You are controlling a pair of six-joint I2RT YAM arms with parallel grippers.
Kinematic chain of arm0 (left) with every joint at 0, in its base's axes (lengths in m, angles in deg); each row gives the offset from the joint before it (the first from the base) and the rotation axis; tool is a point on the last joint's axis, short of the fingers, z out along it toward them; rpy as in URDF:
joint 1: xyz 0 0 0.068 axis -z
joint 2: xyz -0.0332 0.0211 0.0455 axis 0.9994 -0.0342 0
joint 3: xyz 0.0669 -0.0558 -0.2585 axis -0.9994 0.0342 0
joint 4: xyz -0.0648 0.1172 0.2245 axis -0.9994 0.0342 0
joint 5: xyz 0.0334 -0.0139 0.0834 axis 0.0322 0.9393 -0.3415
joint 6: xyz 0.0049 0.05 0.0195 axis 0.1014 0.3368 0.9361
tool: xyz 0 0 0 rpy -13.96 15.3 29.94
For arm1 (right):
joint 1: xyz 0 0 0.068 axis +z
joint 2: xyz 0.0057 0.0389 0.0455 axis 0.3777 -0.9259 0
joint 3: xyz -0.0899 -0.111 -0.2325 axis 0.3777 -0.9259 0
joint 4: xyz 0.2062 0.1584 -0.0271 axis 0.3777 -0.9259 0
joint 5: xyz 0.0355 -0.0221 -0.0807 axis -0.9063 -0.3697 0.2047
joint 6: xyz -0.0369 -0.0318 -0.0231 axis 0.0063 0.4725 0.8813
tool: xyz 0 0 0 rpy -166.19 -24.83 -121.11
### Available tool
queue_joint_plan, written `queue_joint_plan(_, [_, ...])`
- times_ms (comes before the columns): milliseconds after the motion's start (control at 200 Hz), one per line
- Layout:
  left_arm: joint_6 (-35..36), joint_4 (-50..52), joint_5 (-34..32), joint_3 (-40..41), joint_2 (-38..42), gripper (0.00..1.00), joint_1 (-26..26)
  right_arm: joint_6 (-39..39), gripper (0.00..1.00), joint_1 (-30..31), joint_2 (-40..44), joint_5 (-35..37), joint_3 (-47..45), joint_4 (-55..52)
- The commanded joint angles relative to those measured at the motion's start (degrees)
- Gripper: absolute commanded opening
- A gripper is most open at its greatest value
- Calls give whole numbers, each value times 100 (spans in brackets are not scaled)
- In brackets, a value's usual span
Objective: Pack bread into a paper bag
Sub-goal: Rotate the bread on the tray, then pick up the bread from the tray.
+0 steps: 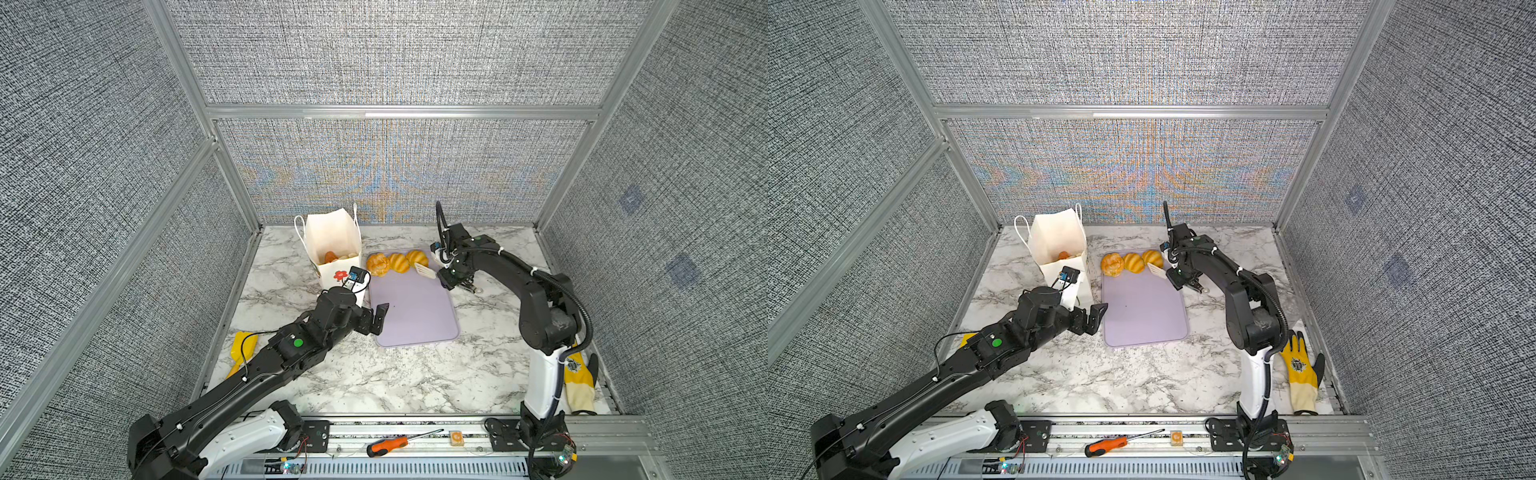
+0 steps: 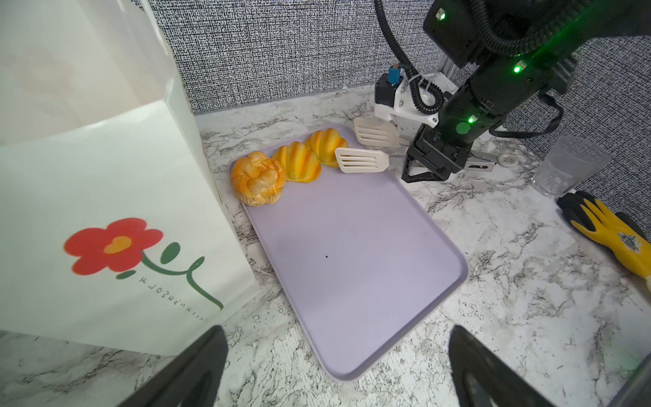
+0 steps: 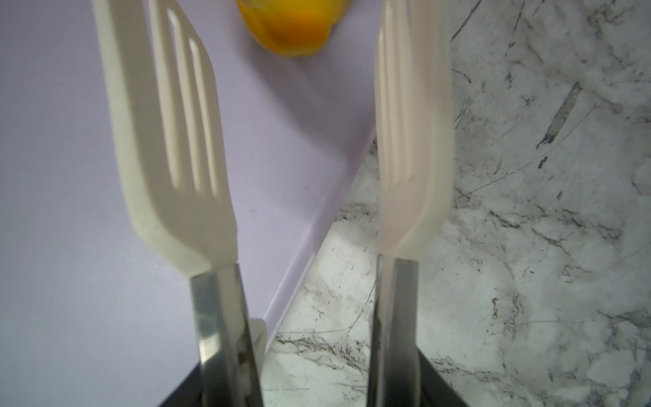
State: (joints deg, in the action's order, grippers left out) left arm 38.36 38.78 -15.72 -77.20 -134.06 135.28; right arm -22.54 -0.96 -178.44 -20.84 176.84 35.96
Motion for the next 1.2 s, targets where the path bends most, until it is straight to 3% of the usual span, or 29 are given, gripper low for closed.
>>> queue_joint_plan(0, [-38,-66,-52,-20,-7,99,7,-233,58,52,-68,62,73,108])
queue_joint_plan(1196, [-38,57,-130,-116,-61,99,11,19,57,4,-1263,-161,1345,-353])
